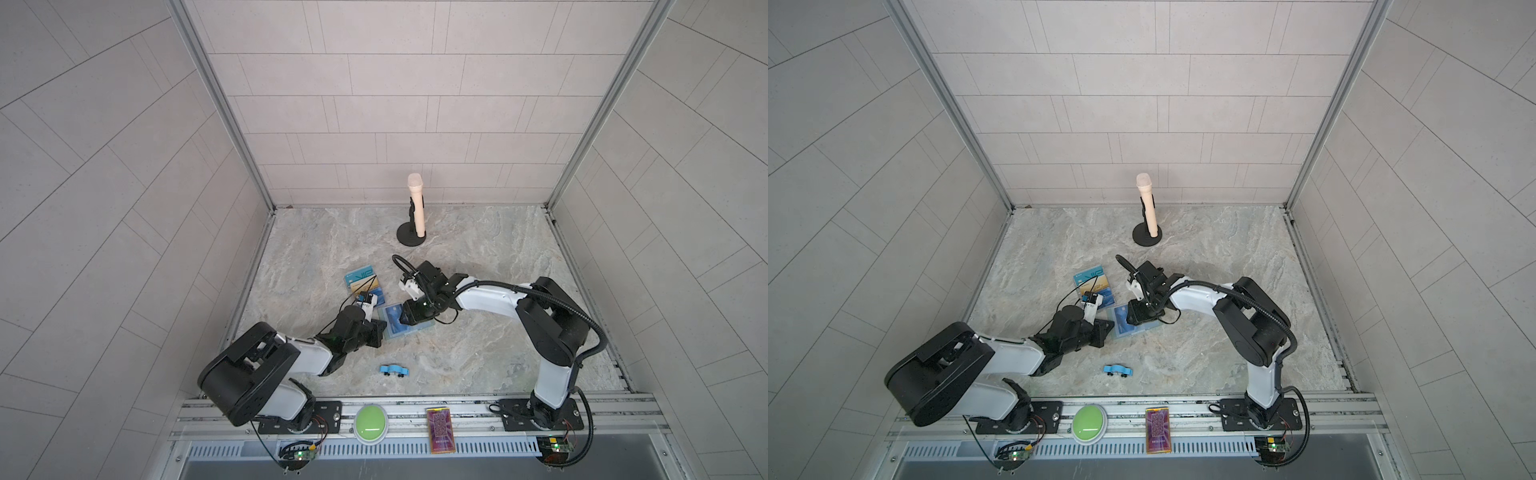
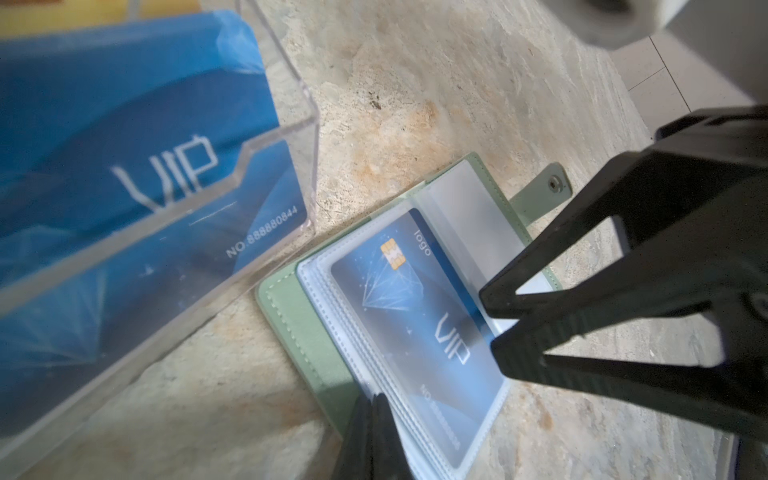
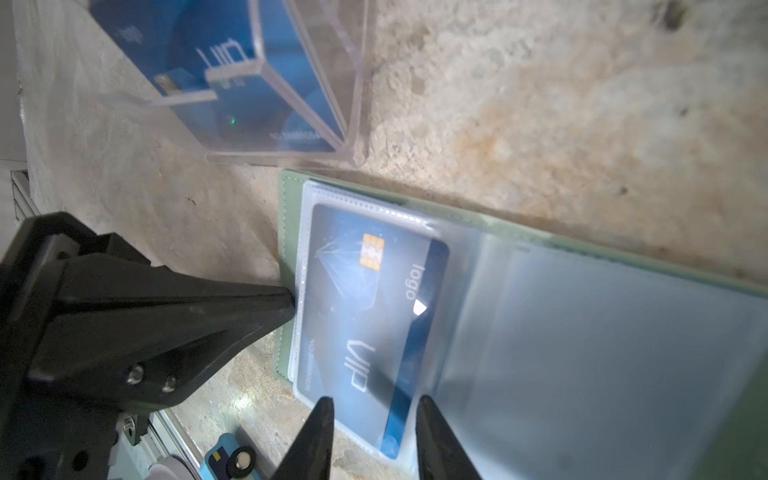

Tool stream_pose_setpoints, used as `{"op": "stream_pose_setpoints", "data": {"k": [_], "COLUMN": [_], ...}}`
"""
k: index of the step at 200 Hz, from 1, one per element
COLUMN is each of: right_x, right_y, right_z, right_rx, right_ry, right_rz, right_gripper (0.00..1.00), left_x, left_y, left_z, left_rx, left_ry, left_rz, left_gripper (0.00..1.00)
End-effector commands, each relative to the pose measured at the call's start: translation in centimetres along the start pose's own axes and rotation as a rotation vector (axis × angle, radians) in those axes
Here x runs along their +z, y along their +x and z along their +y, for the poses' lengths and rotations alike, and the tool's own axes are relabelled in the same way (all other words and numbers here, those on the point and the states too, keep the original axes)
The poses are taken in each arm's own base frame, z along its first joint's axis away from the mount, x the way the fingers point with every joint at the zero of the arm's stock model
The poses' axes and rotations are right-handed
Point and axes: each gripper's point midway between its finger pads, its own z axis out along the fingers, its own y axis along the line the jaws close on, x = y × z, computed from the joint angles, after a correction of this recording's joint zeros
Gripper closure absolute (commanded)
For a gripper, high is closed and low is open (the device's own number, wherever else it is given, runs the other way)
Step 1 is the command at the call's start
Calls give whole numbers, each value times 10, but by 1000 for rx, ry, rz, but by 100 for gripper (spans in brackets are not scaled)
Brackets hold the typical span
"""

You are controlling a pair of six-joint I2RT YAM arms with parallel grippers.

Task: Take the credit cards out of the card holder

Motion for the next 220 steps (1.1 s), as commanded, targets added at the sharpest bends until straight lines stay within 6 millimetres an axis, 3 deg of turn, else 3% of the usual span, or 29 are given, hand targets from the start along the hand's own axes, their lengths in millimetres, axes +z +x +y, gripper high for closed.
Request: {"op": "stream_pose_setpoints", "data": {"k": [1, 121, 180, 220], "right_x": [4, 11, 11, 8], "right_y": [0, -3, -1, 0], "right_z": [-2, 11, -9, 4], "right_rx": [37, 117, 166, 149], "right_ry": [-16, -173, -130, -206], "right_rz": [8, 15, 6, 17], "right_gripper": [66, 67, 66, 66], "left_x": [-2, 0, -1, 0], "left_y": [34, 35, 35, 35], "left_z": [21, 20, 20, 21], "left_rx": [2, 2, 1, 1], "left_ry": [-84, -81, -82, -83], "left_rz": [119, 127, 127, 131], "left_gripper": [100, 100, 100, 100]}}
